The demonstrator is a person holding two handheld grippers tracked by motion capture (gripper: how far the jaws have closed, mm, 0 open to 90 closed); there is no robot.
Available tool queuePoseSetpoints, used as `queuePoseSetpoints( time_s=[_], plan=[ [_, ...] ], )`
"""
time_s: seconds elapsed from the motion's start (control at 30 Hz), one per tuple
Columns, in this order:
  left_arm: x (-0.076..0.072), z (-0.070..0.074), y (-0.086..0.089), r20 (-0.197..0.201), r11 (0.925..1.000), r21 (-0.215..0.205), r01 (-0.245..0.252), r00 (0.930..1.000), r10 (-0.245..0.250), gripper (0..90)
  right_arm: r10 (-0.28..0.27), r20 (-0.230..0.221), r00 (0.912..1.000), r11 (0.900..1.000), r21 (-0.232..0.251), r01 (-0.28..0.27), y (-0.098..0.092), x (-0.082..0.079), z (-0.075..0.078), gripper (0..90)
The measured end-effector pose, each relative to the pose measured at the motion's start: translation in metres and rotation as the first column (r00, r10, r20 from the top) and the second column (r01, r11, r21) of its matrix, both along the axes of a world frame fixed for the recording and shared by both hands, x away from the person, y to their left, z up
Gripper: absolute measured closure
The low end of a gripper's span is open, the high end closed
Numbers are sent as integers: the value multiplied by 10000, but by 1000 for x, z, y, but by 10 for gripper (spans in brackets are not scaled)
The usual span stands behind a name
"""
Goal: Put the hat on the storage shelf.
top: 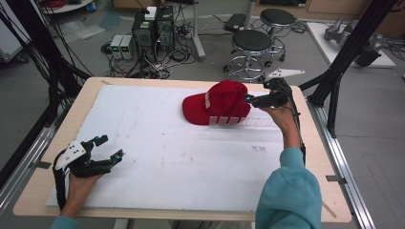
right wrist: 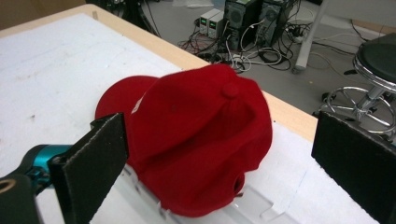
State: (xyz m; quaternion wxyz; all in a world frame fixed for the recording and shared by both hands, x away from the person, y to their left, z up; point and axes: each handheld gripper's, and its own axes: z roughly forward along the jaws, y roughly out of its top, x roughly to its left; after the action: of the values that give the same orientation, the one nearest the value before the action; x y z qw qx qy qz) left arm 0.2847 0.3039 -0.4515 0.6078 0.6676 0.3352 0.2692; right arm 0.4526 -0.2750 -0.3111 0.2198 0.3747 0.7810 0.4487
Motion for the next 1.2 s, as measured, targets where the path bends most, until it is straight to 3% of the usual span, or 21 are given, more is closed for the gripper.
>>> queuePoseSetpoints(
  time_s=[0.17,0.43,0.53,0.6,0.63,0.7,0.8,0.9,1.2],
  plan=[
    [0,0,0,3,10000,8,6,10000,-6,142,-76,-155,9999,9999,-138,74,2,13,-2,28],
    [0,0,0,46,10000,82,-17,10000,17,143,-252,-1105,9936,9988,-436,205,17,33,-30,43],
    [0,0,0,49,10000,85,0,10000,0,143,-239,-1235,9921,9984,-529,175,19,36,-36,58],
    [0,0,0,52,10000,94,10,10000,-10,142,-260,-1374,9902,9983,-544,187,20,39,-40,105],
    [0,0,0,54,9999,100,7,10000,-7,143,-194,-1537,9879,9985,-538,113,19,41,-42,184],
    [0,0,0,55,9999,104,7,10000,-8,143,-251,-1558,9875,9984,-540,168,19,41,-44,186],
    [0,0,0,50,10000,75,-3,10000,2,143,-323,-1736,9843,9980,-584,224,17,43,-47,265],
    [0,0,0,53,10000,83,-5,10000,5,142,-717,-1884,9795,9961,-644,605,17,45,-50,283],
    [0,0,0,-8,10000,-15,-5,10000,5,143,-1063,-2475,9631,9937,76,1116,14,50,-58,483]
  ],
)
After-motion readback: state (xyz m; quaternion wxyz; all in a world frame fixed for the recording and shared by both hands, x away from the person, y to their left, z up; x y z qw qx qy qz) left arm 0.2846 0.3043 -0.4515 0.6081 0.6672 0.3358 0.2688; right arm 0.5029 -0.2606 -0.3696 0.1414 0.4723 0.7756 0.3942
